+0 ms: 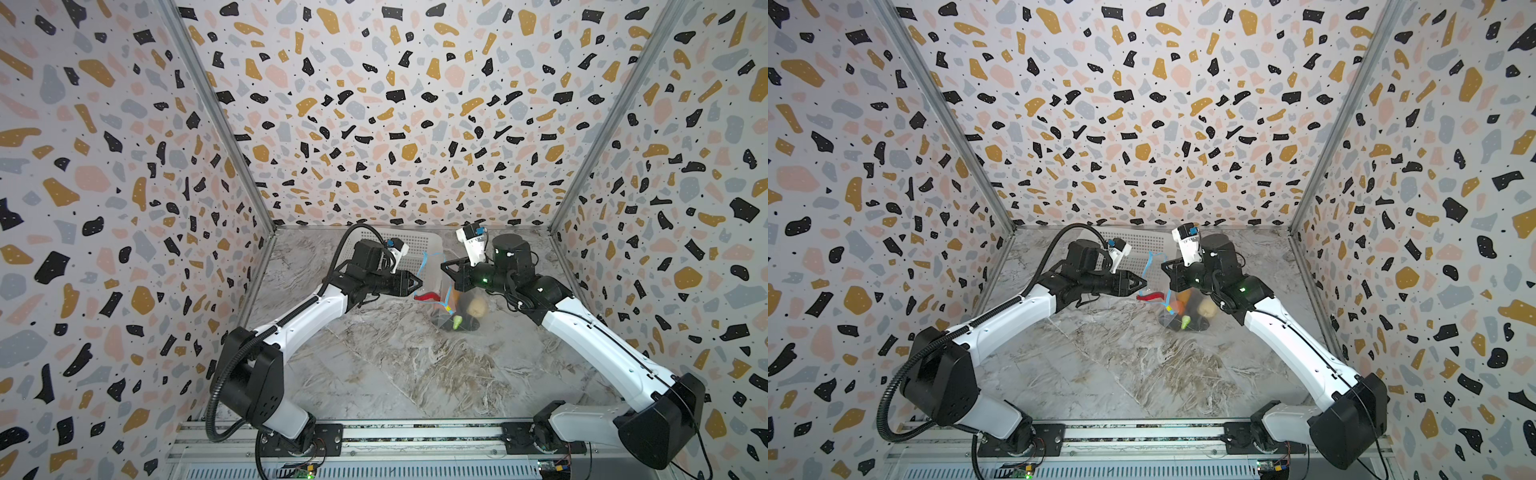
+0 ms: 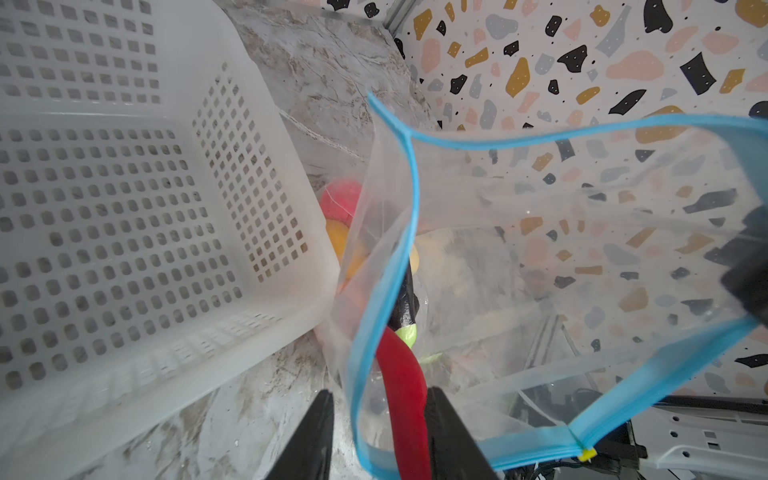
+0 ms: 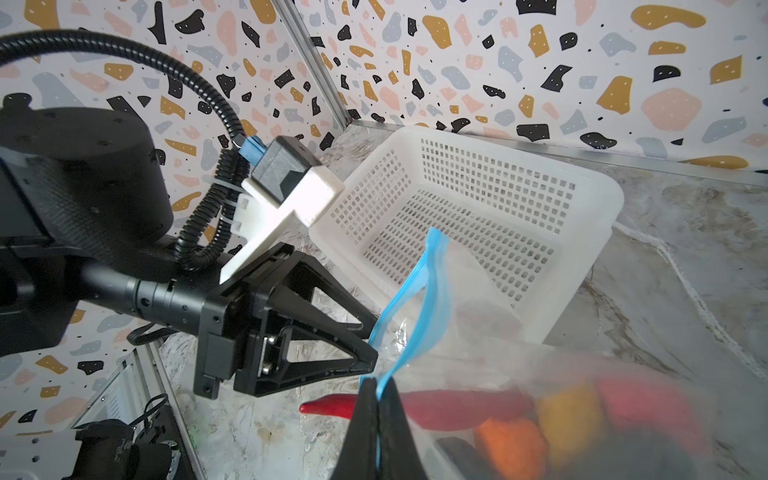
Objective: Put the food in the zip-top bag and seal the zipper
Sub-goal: 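Move the left gripper to the bag's blue zipper edge and grasp it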
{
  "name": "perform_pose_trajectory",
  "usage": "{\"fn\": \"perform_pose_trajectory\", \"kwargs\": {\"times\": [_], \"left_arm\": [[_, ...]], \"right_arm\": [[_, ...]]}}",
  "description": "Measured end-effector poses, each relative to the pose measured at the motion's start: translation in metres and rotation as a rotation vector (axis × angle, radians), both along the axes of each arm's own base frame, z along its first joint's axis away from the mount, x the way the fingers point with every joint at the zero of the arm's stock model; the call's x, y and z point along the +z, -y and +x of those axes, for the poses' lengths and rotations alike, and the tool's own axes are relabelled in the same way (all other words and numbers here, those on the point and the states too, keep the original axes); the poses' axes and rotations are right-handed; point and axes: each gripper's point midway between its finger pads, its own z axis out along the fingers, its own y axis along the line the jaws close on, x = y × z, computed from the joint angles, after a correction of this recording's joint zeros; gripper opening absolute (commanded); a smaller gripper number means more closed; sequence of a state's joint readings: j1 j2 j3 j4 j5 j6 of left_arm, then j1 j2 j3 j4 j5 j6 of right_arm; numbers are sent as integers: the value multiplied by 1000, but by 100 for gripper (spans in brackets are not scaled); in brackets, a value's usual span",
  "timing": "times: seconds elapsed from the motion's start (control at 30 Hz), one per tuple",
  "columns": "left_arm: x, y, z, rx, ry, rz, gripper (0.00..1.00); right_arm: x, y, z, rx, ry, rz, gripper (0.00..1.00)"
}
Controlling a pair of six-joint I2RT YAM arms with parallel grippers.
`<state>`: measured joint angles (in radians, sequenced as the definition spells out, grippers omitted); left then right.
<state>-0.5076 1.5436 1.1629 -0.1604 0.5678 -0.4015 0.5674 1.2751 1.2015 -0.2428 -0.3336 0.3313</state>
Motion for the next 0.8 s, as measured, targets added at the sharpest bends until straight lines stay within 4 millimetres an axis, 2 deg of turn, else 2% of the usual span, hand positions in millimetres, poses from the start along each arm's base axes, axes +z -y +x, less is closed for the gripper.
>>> {"fn": "perform_pose_trajectory", "kwargs": {"times": [0.07, 0.23, 0.33, 0.53, 0.67, 0.8], "left_arm": [[-5, 2, 3, -2, -8, 7, 37], [-22, 9, 7, -20, -33, 36, 17], [-24, 8, 5, -23, -39, 46, 6], [-18, 9, 4, -20, -45, 44, 0], [-4, 9, -2, 25, -78, 13, 0], [28, 16, -20, 78, -95, -50, 0]], "right_arm": [[0, -1, -1, 6, -2, 2, 0], [0, -2, -2, 14, -4, 5, 0], [-1, -2, -3, 17, -7, 5, 0], [-2, 2, -4, 11, -5, 6, 0], [1, 4, -5, 12, 3, 9, 0], [1, 4, -7, 17, 9, 0, 0]]}}
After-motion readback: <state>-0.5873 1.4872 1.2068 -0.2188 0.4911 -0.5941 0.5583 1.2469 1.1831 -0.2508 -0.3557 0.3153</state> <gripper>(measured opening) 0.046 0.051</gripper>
